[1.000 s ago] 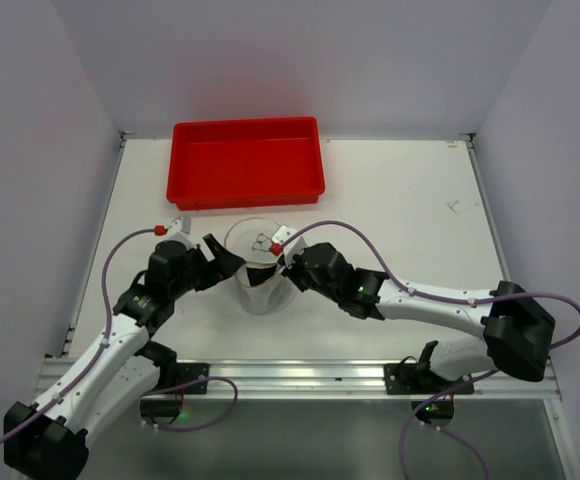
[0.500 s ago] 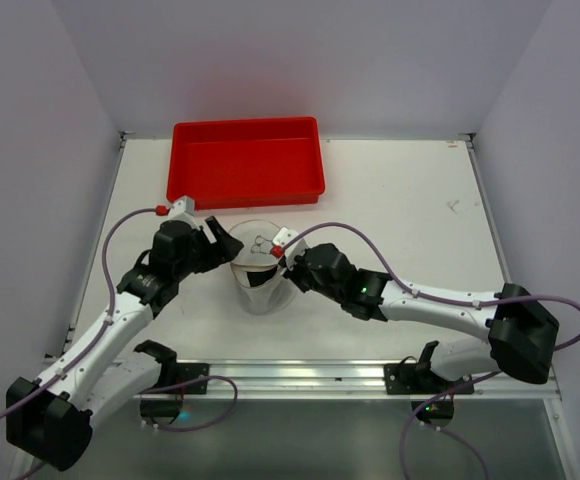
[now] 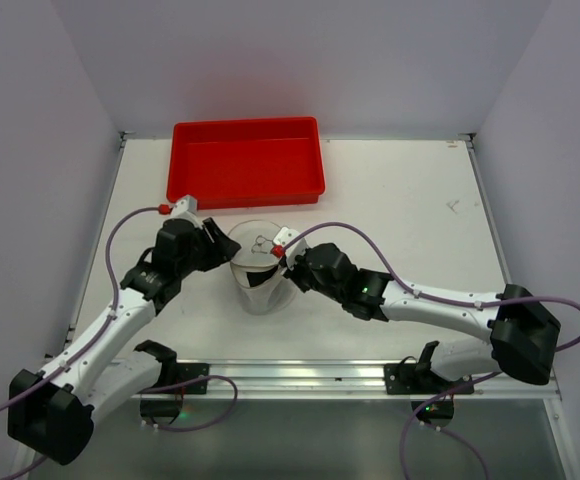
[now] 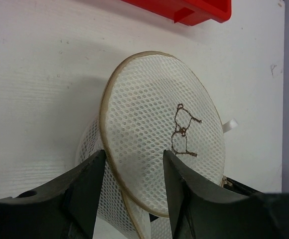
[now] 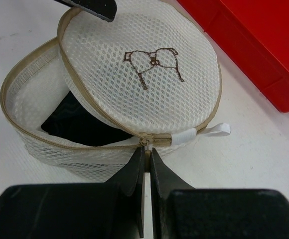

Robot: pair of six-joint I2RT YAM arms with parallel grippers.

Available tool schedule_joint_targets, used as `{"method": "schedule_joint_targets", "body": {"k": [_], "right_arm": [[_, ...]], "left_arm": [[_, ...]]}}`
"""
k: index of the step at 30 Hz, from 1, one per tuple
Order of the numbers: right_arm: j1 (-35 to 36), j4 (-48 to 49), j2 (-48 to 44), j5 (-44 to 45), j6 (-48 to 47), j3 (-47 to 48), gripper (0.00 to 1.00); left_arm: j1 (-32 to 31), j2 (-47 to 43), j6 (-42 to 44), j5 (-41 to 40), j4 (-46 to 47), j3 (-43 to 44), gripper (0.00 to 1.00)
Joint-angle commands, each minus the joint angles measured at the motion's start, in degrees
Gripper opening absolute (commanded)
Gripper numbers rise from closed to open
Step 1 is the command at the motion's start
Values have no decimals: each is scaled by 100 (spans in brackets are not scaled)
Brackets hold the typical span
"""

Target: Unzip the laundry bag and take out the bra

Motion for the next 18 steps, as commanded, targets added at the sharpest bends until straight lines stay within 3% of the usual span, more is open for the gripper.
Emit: {"method": "schedule_joint_targets", "body": {"k": [1, 6, 9, 13, 18], "right_arm": [[0, 196, -143, -96, 16, -15, 4], [0, 170, -152, -70, 33, 3, 5], [0, 152, -169, -70, 51, 11, 5], [0, 170, -152, -87, 86, 3, 6], [0, 100, -135, -157, 147, 64, 13]], "left_arm": [[38, 57, 71, 81, 438, 53, 52], [38, 171, 89, 107, 465, 132, 43], [38, 171, 80, 230, 579, 123, 28], [38, 128, 80, 336, 658, 150, 0], [38, -48, 27, 555, 843, 158, 0]]}}
